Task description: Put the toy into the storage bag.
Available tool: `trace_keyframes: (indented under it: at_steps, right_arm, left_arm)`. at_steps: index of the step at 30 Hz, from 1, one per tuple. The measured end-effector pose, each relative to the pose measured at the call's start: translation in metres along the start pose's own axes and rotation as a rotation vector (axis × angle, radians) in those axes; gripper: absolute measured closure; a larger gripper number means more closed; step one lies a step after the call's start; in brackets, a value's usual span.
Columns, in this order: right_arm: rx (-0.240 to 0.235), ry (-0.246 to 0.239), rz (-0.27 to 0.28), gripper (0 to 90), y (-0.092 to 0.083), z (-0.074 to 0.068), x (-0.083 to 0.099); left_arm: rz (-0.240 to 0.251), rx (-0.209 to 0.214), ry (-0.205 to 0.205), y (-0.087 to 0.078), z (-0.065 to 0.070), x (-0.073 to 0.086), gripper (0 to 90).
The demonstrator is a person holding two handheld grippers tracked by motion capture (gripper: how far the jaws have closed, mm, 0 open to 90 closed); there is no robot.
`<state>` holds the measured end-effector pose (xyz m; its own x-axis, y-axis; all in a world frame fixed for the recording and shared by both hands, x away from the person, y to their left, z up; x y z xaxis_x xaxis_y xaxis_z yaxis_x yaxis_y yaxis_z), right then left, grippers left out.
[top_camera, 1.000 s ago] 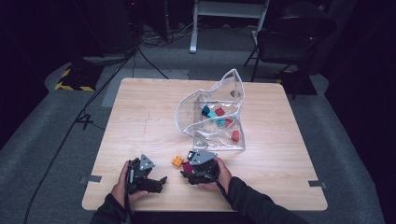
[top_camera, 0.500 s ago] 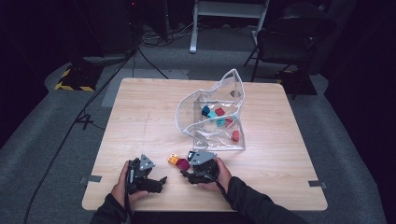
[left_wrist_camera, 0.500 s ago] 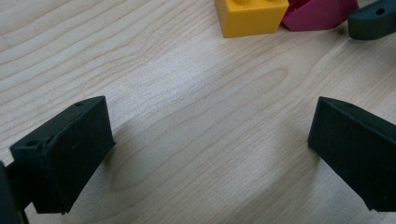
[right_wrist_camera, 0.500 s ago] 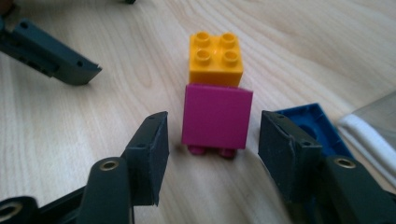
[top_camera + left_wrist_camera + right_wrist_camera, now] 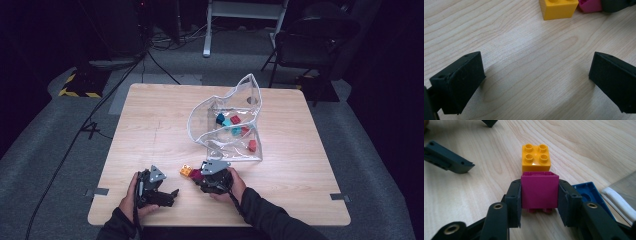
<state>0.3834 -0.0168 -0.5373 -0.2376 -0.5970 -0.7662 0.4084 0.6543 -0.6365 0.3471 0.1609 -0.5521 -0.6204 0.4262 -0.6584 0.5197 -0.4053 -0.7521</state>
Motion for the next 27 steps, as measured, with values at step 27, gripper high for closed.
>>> trace_keyframes:
  at_steps: [27]
  right_arm:
    - [0.141,-0.019,0.256,59.2,-0.172,0.08,-0.062]
  left_arm:
    - [-0.001,-0.002,0.0,0.0,0.0,0.0,0.3]
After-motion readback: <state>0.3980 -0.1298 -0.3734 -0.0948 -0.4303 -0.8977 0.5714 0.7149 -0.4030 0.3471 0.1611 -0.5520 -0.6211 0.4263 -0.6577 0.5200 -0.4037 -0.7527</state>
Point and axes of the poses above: each handheld gripper's, and its own axes: y roughly forward along the jaws, x roughly out of its underside, z roughly to its right, the point moved 6 cm from there along y, roughly forward along the jaws, and after that the axes turned 1 degree about -y, right-handed, at the moved point
